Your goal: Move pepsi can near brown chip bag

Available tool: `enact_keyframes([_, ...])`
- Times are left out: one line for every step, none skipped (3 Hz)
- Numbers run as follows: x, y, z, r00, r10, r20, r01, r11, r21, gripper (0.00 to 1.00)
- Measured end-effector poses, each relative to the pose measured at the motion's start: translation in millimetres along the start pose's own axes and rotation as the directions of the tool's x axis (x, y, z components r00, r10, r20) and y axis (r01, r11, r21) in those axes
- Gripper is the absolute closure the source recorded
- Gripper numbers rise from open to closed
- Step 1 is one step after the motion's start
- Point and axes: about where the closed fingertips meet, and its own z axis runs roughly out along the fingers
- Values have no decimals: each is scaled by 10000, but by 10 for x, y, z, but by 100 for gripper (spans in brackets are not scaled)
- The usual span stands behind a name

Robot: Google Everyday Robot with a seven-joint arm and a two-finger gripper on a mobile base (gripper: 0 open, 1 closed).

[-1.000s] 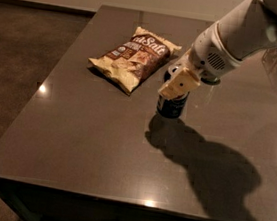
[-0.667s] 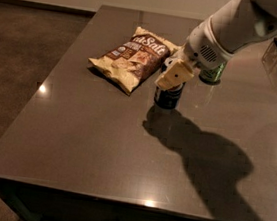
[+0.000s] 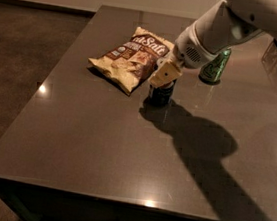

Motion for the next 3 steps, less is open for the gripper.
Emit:
enact_keyframes([-105, -46, 139, 9999, -112, 32, 112, 9999, -119, 59])
enact_keyframes([-220, -89, 215, 9995, -301, 74, 304, 9990, -327, 36])
enact_keyframes([-230, -82, 230, 9995, -321, 73, 323, 9988, -355, 12])
